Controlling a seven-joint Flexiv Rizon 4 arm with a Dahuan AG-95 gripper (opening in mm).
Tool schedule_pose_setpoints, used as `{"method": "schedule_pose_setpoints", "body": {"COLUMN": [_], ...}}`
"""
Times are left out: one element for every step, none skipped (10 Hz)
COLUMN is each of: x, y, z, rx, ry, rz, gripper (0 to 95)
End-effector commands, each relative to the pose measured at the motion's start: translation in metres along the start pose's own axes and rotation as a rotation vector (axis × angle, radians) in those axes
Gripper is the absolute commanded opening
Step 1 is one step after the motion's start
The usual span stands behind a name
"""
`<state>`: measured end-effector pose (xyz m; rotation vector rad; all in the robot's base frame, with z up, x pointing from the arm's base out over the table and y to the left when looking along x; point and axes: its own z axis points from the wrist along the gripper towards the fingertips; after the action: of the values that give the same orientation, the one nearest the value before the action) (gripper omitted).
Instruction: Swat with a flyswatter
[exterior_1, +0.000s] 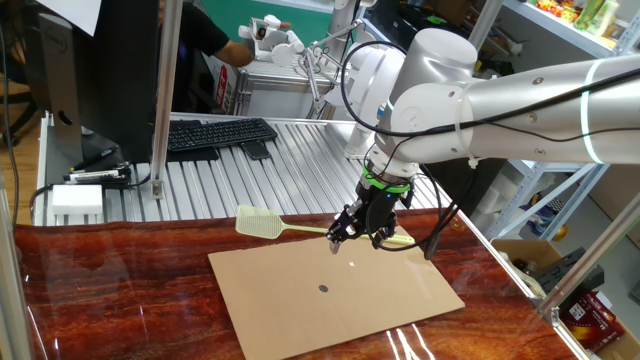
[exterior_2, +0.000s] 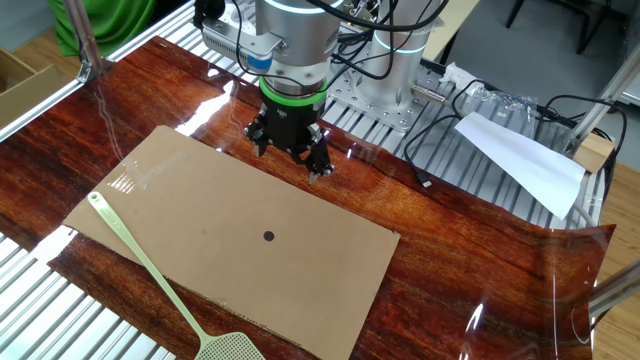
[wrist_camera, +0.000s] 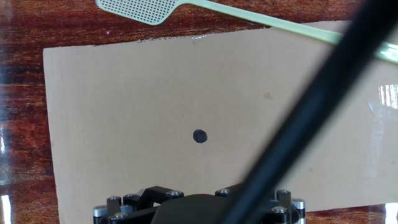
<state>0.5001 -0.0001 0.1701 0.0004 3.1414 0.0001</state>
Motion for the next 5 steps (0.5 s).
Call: {"method": "schedule_pose_setpoints", "body": {"x": [0.0,-0.0004,-0.0007,-0.0007,-0.0007], "y": [0.0,0.0,-0.0001,-0.0001,-0.0002], "z": [0.0001,-0.0001,-0.0002,-0.0002,-0.0002], "rx": [-0.03,-0.033,-0.034,-0.035,-0.035], "ry": [0.017,0.017,0.014,0.013,0.013], "rz": [0.181,0.179,0.173,0.169,0.165], "gripper": [0.0,0.0,0.0,0.0,0.0]}}
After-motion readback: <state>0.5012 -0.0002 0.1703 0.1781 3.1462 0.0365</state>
